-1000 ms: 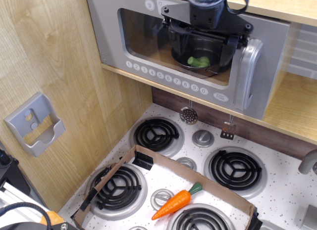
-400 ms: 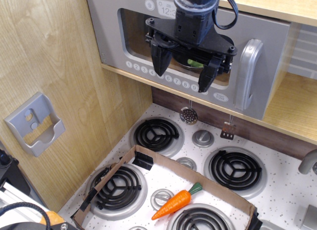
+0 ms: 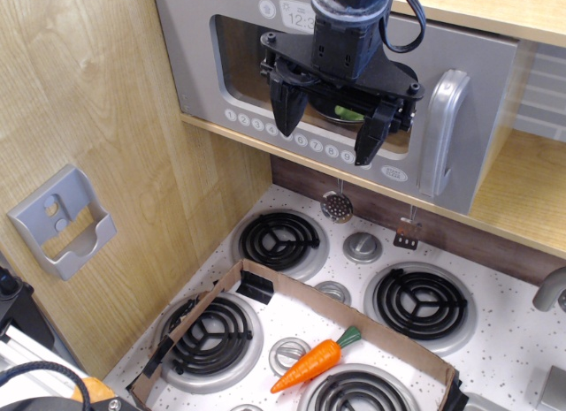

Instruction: Close microwave

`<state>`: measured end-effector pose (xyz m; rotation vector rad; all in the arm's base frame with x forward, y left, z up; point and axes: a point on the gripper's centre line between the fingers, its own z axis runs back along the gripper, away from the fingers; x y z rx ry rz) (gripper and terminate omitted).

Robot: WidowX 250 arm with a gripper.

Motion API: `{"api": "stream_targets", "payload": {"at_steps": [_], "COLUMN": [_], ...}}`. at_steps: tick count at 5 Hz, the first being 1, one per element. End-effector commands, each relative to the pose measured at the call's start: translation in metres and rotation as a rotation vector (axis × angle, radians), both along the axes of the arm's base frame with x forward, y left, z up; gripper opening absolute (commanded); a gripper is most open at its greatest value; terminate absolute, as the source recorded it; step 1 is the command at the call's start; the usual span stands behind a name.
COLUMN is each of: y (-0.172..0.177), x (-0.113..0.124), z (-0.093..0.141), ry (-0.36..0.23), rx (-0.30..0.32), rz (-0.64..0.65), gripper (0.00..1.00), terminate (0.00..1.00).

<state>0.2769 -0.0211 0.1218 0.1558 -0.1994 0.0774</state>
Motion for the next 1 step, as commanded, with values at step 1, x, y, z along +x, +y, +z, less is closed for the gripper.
{"api": "stream_targets", "payload": {"at_steps": [1], "y": [-0.0001], "x": [0.0019], "z": [0.0205], "ry": [-0.047], "rx": [-0.009], "rz": [0.003], "gripper": [1.0], "terminate": [1.0]}}
